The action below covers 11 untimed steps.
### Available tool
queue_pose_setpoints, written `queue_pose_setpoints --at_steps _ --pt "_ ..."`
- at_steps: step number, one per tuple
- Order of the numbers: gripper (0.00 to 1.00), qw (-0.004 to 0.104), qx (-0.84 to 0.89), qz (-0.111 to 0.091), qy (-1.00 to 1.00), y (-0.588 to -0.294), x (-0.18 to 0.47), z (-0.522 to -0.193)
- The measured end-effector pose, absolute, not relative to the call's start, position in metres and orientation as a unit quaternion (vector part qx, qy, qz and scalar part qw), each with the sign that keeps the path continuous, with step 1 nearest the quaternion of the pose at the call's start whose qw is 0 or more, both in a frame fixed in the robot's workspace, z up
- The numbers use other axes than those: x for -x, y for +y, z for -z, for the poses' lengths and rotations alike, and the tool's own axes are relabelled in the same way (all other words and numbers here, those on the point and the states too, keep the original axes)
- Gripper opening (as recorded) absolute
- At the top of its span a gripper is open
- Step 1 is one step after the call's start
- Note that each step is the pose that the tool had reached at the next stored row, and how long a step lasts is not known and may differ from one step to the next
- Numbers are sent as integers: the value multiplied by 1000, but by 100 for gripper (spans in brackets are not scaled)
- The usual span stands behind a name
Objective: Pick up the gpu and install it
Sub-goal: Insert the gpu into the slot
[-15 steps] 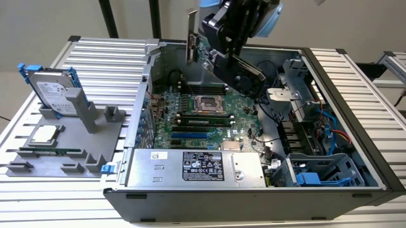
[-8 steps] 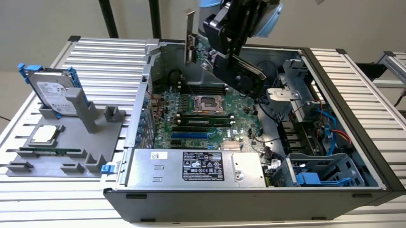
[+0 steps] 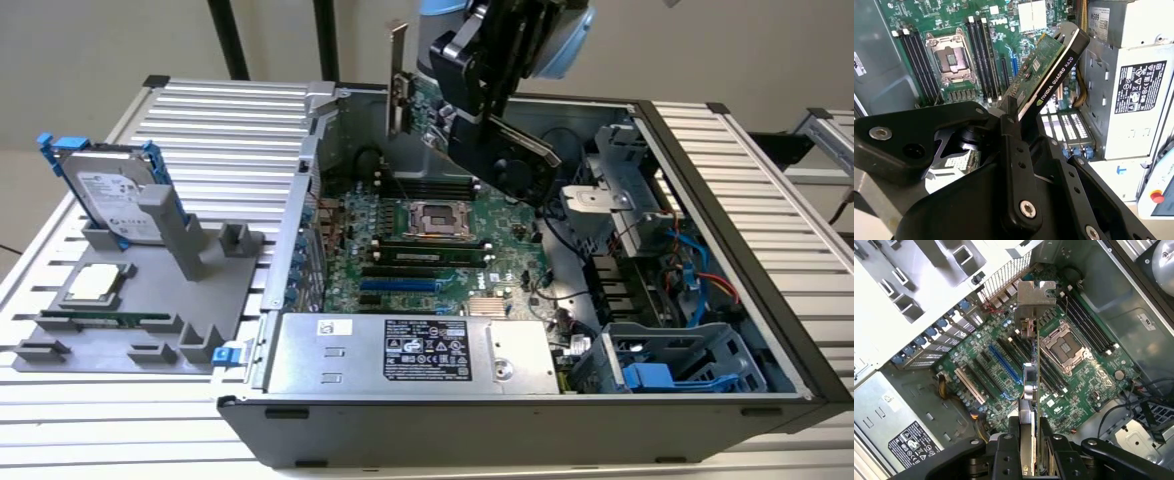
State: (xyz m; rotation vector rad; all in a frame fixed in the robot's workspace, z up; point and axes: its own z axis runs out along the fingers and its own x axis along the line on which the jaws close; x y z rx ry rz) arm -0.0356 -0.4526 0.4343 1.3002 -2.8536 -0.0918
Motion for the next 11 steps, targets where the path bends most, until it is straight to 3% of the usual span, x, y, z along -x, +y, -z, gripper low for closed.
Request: queue_pose_setpoints --at_steps 11 --pt "0 2 -424 29 -905 -453 36 -434"
